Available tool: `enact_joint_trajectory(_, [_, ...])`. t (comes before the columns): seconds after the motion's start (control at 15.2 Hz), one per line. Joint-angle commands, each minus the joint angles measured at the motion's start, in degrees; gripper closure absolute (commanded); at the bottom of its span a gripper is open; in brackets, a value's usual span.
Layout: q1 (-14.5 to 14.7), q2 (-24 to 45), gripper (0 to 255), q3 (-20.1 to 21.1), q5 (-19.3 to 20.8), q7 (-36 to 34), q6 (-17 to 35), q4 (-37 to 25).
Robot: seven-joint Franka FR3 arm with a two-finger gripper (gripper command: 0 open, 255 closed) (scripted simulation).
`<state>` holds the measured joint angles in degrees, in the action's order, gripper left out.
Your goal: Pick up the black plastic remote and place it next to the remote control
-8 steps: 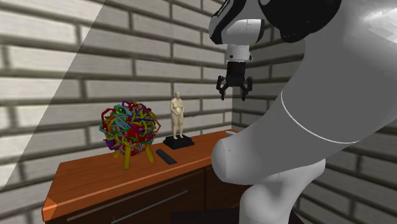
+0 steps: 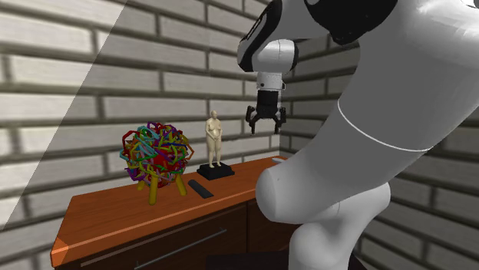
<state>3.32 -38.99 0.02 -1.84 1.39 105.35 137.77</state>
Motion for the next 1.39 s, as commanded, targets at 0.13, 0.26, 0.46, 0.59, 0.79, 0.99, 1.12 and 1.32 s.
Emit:
enact_joint_trajectory(0.13, [2.3,5.5,0,2.3,-1.6,-0.3,4.4,0.1])
enact_joint_trajectory(0.26, [3.5,8.3,0,3.5,-2.3,-0.4,6.7,0.1])
enact_joint_trajectory(0.46, [5.1,12.7,0,5.2,-3.3,-0.5,10.0,-0.1])
enact_joint_trajectory(0.59, [6.2,15.9,0,6.4,-3.9,-0.6,12.2,-0.5])
enact_joint_trajectory(0.79, [7.7,20.7,0,8.2,-4.5,-0.8,15.3,-1.5])
enact_joint_trajectory(0.99, [9.1,25.8,0,10.0,-4.8,-1.1,18.1,-2.9])
enact_joint_trajectory(1.12, [10.0,29.2,0,11.1,-4.9,-1.4,19.9,-4.1])
enact_joint_trajectory(1.32, [11.3,34.5,0,12.8,-4.6,-1.8,22.3,-6.1])
